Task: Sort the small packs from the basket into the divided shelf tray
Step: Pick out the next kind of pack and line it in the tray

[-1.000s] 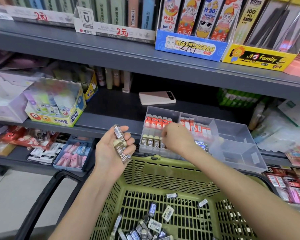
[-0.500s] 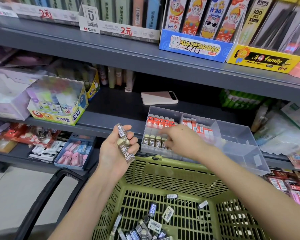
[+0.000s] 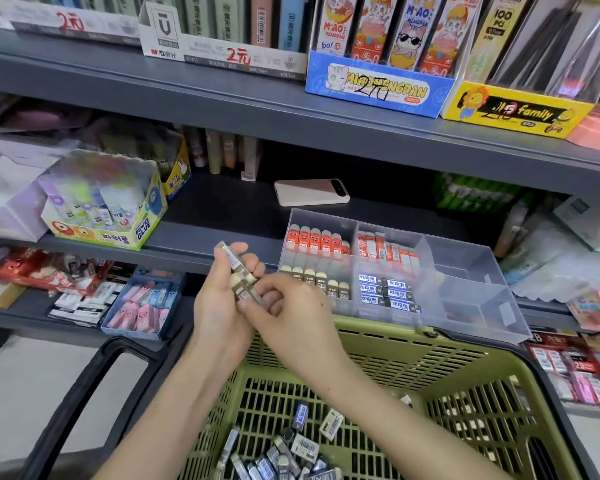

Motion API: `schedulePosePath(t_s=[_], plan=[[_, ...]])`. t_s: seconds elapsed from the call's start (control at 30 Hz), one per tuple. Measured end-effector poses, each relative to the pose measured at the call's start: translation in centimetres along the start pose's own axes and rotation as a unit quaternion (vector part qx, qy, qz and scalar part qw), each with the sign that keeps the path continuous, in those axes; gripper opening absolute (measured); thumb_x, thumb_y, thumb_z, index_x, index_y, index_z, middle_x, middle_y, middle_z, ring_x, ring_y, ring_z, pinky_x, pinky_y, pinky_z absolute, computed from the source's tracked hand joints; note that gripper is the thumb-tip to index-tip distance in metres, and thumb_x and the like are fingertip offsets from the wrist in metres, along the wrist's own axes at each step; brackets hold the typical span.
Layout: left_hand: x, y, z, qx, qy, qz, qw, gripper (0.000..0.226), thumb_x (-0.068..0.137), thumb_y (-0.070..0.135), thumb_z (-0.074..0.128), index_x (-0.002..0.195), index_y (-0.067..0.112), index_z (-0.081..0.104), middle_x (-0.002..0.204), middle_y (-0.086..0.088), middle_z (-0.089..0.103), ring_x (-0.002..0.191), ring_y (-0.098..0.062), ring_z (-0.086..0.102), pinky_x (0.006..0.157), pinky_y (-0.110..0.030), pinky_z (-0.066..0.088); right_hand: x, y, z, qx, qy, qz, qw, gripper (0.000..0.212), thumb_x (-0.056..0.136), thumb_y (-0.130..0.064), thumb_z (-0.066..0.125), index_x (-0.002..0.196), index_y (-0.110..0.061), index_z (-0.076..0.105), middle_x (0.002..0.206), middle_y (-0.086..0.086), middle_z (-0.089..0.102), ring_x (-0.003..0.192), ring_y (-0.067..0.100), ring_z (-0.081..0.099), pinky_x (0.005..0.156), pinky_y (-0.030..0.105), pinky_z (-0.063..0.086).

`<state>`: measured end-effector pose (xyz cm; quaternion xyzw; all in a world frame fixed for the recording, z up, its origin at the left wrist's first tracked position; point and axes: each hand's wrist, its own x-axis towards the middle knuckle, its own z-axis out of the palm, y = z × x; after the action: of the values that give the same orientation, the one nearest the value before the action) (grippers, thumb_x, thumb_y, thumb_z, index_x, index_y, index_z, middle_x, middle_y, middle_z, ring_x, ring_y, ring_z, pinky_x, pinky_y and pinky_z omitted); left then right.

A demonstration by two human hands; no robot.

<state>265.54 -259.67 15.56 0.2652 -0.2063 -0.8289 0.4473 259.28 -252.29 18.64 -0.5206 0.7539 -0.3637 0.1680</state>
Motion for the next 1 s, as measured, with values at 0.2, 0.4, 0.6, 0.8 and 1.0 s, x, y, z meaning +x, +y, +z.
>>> schedulePosePath(t_s=[0.2,0.4,0.6,0.8,1.0], plan=[[-1.4,-0.4,0.5,0.112,-0.045,0.022,0.992,0.031,0.081,0.048,0.051,0.089,0.023,0.067,0.077,0.006,0.059,0.067,-0.008,0.057,0.065,-0.025,0.052,-0.6,0.8,-1.9,0.038,-0.071,-0.022,0.997,0.025,0.077,-0.019,0.065,0.092,-0.032,0.051,0.059,-0.01,0.055,0.057,0.005,0.052,0.067,0.029,0.047],[-1.4,0.3,0.2,0.244,-0.051,0.103,0.963,0.031,0.085,0.045,0.044,0.095,0.027,0.068,0.079,0.02,0.062,0.076,0.007,0.056,0.075,-0.011,0.042,2.1,4.5,-7.5,0.125,-0.004,0.051,0.991,0.015,0.08,-0.013,0.07,0.082,-0.02,0.056,0.076,-0.004,0.06,0.069,0.008,0.055,0.068,0.021,0.047],[-0.8,0.8,-0.6,0.259,-0.032,0.106,0.96,0.033,0.082,0.042,0.054,0.106,0.027,0.07,0.068,0.019,0.053,0.066,0.005,0.05,0.082,-0.021,0.037,5.1,7.3,-9.1,0.013,-0.026,0.071,0.997,0.025,0.082,-0.013,0.068,0.103,-0.02,0.058,0.068,-0.005,0.06,0.066,0.008,0.052,0.073,0.028,0.043],[-0.3,0.6,-1.0,0.27,-0.04,0.116,0.955,0.032,0.082,0.038,0.057,0.11,0.025,0.066,0.069,0.016,0.057,0.066,0.001,0.054,0.073,-0.025,0.05,5.3,7.9,-8.3,-0.198,-0.079,0.025,0.977,0.01,0.076,-0.026,0.07,0.083,-0.028,0.064,0.078,-0.008,0.068,0.087,0.015,0.057,0.072,0.026,0.038],[-0.3,0.6,-1.1,0.29,-0.06,0.158,0.942,0.031,0.079,0.033,0.063,0.11,0.029,0.061,0.079,0.009,0.065,0.077,-0.004,0.064,0.068,-0.026,0.056,5.3,8.3,-8.0,-0.486,-0.063,-0.147,0.859,0.03,0.082,-0.043,0.054,0.092,-0.022,0.073,0.09,0.0,0.061,0.093,0.021,0.043,0.076,0.029,0.03]])
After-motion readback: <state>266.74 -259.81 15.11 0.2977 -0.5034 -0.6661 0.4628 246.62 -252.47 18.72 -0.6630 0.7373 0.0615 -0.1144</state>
